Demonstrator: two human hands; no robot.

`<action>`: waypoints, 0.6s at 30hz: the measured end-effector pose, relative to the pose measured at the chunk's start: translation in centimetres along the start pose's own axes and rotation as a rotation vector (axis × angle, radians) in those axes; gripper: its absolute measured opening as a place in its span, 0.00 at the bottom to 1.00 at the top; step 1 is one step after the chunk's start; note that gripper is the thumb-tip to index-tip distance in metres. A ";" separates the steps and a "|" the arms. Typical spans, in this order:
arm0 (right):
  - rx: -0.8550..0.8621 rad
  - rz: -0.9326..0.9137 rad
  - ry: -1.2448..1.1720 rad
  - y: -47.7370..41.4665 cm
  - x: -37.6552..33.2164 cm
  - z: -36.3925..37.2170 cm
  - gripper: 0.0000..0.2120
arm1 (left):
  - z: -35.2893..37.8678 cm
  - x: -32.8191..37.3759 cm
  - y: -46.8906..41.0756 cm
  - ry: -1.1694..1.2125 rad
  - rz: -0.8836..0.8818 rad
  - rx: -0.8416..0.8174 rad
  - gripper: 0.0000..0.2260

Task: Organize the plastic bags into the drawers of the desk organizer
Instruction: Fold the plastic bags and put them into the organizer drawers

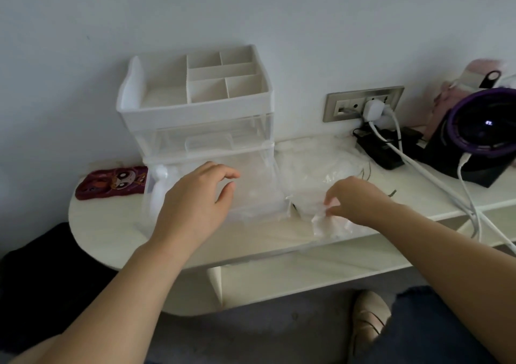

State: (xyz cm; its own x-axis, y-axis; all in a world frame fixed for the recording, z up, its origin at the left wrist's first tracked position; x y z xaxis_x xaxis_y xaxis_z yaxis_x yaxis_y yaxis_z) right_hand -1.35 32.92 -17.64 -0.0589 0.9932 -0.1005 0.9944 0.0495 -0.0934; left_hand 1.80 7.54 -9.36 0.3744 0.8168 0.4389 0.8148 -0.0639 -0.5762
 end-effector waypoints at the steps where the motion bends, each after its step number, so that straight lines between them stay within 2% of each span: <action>1: 0.016 -0.003 -0.003 0.1 0.0 -0.1 0.10 | 0.0 0.0 0.0 0.005 -0.005 -0.002 0.09; 10: 0.183 -0.099 0.013 1.2 -0.7 -2.9 0.12 | -0.4 0.0 0.1 0.026 -0.007 -0.001 0.09; 12: 0.251 0.009 -0.212 1.5 -0.6 -4.8 0.10 | -0.8 0.5 -0.1 0.057 0.006 0.018 0.09; 14: 0.308 0.173 -0.672 2.1 -0.7 -6.5 0.11 | -1.3 1.4 -0.2 0.180 -0.015 0.035 0.07; 16: 0.371 0.272 -1.148 2.8 -2.3 -8.2 0.12 | -1.5 2.0 -0.4 0.459 -0.149 -0.041 0.05; 18: 0.443 0.282 -1.368 3.7 -4.6 -9.9 0.10 | -1.0 3.4 -0.2 0.780 -0.284 -0.211 0.07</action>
State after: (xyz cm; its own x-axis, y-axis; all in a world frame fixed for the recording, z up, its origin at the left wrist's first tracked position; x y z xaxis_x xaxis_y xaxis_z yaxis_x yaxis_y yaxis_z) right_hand 3.51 29.63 -7.76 -0.1580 0.0793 -0.9843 0.8942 -0.4114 -0.1767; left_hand 3.32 9.75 -7.06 0.2776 0.1951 0.9407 0.9603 -0.0847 -0.2658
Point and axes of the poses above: each hand's wrist, its own y-axis away from the middle knuckle, its own z-axis out of the palm, x = y × z, the point moved 8 cm from there along -y, towards the middle knuckle, and after that the axes turned 14 degrees about x, right-handed, at the moved point
